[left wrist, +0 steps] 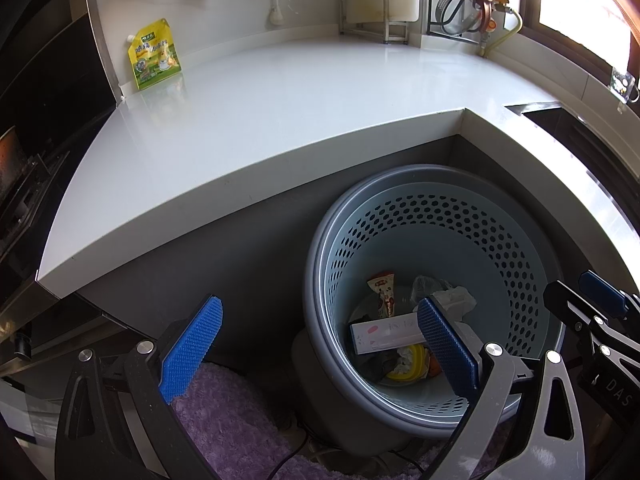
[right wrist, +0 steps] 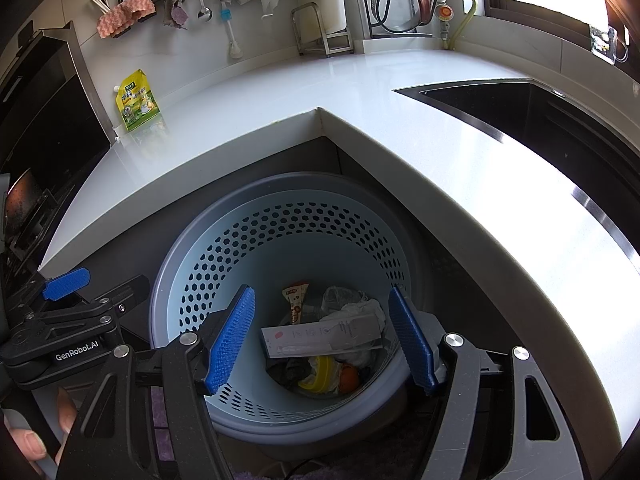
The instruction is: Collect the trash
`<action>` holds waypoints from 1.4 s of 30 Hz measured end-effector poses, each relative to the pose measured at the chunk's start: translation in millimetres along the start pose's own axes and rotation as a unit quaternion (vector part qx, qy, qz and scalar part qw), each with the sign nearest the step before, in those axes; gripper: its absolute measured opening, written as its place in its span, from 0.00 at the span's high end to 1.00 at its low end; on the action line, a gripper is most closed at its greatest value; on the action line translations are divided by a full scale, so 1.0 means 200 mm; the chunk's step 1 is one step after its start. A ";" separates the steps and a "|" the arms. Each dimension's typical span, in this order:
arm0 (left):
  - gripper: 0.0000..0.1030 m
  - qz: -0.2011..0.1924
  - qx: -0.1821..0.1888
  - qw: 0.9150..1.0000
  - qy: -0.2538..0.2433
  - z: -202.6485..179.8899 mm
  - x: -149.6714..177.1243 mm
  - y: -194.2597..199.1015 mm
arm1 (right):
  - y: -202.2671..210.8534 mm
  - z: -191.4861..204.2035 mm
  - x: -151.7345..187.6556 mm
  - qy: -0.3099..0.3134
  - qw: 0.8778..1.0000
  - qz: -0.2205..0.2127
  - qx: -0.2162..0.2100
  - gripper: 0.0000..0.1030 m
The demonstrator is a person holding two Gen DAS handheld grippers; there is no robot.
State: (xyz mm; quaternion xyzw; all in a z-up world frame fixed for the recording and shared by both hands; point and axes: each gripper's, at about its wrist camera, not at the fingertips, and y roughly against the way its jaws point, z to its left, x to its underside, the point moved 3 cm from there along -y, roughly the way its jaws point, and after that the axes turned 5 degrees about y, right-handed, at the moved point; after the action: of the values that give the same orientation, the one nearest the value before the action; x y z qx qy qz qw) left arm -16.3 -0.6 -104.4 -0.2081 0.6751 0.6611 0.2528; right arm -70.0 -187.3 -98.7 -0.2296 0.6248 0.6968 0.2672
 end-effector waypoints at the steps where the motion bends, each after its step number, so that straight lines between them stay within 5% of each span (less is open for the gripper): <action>1: 0.07 0.000 0.000 1.000 0.000 0.00 0.00 0.00 | 0.00 0.00 0.00 0.000 1.000 0.000 0.000 0.35; 27: 0.06 -0.001 -0.006 1.000 0.006 0.01 0.00 0.00 | 0.01 0.01 -0.01 0.003 1.000 -0.002 0.004 0.35; 42: 0.06 -0.003 -0.003 1.000 0.008 0.01 0.01 0.01 | 0.01 -0.01 -0.01 -0.005 0.999 -0.004 0.047 0.35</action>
State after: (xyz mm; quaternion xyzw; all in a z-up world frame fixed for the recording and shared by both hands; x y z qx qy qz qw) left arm -18.0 0.6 -104.0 -0.2159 0.6747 0.6606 0.2486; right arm -69.6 -190.2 -95.2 -0.2157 0.6548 0.6666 0.2837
